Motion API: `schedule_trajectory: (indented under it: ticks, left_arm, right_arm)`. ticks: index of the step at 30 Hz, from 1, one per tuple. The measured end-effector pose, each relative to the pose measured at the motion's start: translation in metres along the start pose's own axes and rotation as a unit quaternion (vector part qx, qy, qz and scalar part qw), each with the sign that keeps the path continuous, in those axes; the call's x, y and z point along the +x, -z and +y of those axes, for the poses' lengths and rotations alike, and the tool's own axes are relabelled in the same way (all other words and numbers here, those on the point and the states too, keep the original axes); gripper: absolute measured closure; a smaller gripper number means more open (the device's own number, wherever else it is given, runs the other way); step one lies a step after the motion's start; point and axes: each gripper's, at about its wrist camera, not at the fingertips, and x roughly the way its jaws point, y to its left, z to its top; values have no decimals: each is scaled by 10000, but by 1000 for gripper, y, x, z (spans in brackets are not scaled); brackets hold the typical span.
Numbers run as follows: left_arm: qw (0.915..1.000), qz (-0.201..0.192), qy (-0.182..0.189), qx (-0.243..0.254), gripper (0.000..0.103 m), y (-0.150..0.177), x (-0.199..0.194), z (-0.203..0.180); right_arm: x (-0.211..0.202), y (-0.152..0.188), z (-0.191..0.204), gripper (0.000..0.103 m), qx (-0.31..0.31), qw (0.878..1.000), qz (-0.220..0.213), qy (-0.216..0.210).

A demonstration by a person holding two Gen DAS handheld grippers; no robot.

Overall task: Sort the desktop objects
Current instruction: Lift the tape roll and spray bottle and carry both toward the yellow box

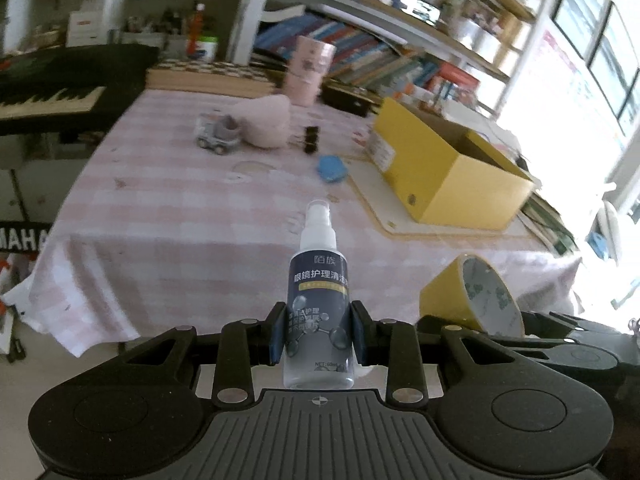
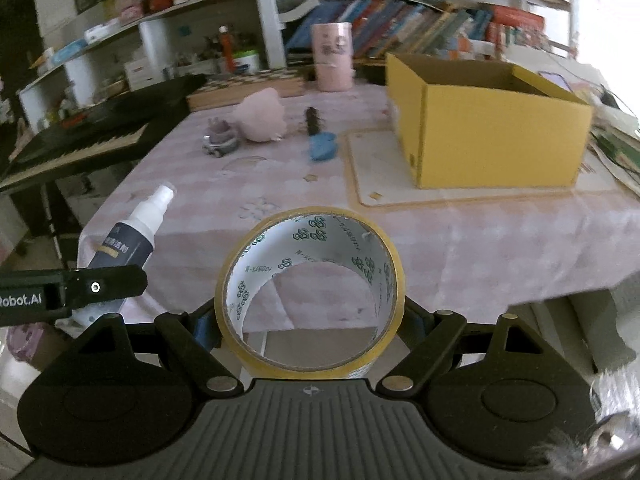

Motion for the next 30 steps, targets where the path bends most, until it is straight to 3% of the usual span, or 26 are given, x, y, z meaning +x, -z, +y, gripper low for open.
schedule_trajectory:
  ticks: [15,30]
  left_arm:
    - [9962,217,662,531,72,6,10,-39]
    - [9906,336,1042,821,72,7,20,-62]
  right_arm:
    - [-34,22,-26,20,397,9973,-48,613]
    - [-52,31,-49,20,748,9919,-87,1027]
